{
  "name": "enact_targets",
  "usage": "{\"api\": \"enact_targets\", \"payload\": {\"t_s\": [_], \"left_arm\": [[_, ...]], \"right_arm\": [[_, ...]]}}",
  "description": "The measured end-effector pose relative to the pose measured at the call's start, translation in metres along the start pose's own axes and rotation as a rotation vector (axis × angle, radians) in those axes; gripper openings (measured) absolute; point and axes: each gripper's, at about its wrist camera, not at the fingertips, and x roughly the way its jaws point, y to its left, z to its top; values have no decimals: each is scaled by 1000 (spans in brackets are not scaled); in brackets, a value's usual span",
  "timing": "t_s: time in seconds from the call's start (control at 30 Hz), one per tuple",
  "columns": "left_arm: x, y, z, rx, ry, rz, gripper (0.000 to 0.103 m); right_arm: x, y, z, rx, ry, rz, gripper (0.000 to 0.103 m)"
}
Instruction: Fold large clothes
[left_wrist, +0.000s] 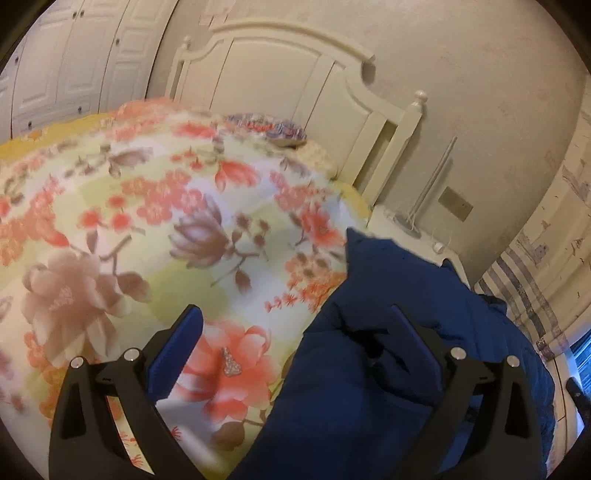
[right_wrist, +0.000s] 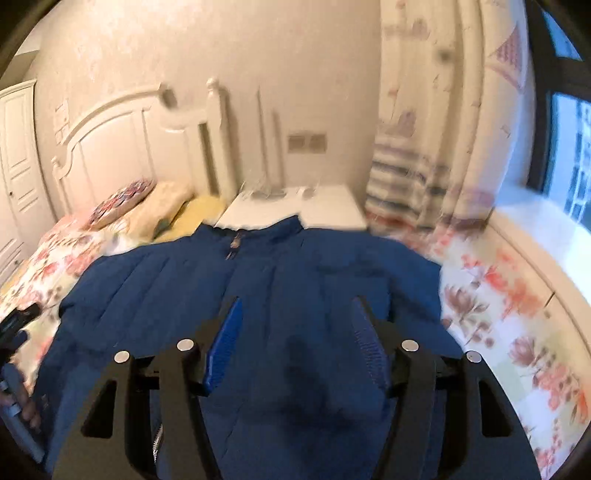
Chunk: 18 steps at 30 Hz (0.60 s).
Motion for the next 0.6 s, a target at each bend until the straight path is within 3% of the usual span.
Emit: {"api": "enact_targets", "payload": {"t_s": [0.03,0.07,0.17,0.27,0.4,0.47,0.5,0.53,0.6], "left_arm": [[-3,-5,1,19,-6,-6,99],[-6,-11,2,39,-10,-17,99],[-15,-33,7,72,-12,-70,99],[-5,-76,19,168,57,-97,100],[34,-141,25,336,168,-81,100],[74,-169,10,421,296,-79,100],[100,-179,-8,483,393,-42,101],[113,-183,-20,526,417,6,101],[112,-188,-29,547,354,44,101]], "right_arm": [[22,-3,-6,-3,100,-8,67],[36,-8,-17,3,138,12,68],[34,-10,-18,9,132,24,68],[38,-9,-19,-5,127,9,68],[37,-8,-20,-8,127,6,68],[35,-10,-19,1,128,15,68],[33,-8,-19,3,128,19,68],[33,-9,-19,6,126,26,69],[33,-9,-19,6,126,28,69]]}}
